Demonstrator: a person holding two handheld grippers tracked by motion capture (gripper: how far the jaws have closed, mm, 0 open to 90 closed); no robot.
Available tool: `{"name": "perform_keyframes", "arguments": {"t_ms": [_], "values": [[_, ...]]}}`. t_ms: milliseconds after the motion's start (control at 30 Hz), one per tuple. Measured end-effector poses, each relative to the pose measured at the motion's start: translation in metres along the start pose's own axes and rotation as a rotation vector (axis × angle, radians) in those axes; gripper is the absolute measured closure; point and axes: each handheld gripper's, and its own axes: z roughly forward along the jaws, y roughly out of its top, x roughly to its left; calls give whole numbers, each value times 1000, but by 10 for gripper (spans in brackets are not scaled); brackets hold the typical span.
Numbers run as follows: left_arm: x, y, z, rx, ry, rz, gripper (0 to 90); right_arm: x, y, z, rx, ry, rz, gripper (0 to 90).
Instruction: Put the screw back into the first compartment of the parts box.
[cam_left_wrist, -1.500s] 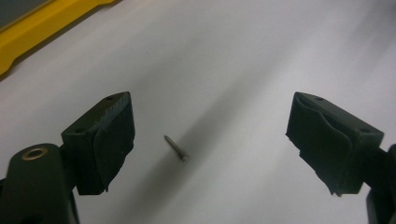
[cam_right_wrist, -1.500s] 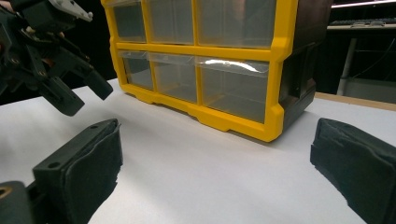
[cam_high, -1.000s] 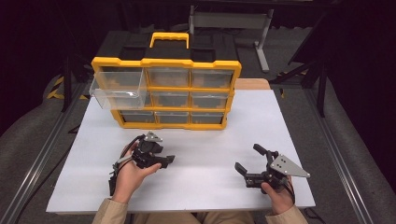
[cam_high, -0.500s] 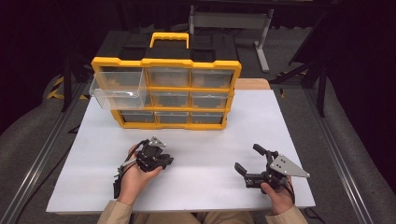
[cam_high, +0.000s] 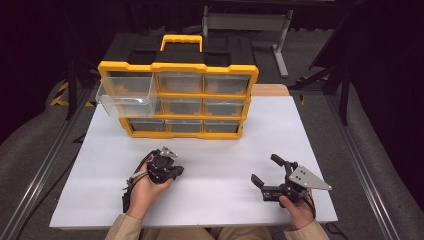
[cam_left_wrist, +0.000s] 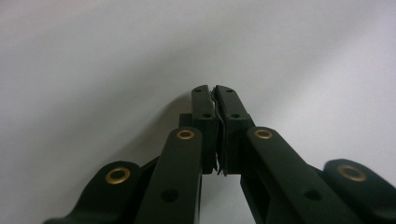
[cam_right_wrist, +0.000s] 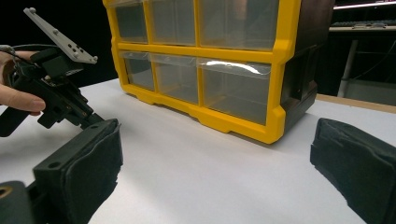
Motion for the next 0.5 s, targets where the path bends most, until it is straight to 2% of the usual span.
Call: {"name": "perform_keyframes", "arguments": {"t_ms": [100,133,233,333,367,433,500], "values": [[4,1,-1,14,-59,-32,880,0,0,0,-4,-1,-1,27],[4,1,-1,14,-59,-32,880,0,0,0,-5,0,0,27],[3,3,-5,61,-118,-45,880,-1,0,0,-4,-1,-1,27],[1,6,-10,82,-141,-29,880,-1,0,-1,-2,-1,-3,27],[-1,12,-16,109,-171,-4,880,-1,0,-1,-3,-1,-3,27],[-4,18,-23,130,-221,14,880,-1,0,-1,-4,-3,-3,27],[-6,22,-28,143,-233,19,880,-1,0,-1,-4,-3,-2,27]]}}
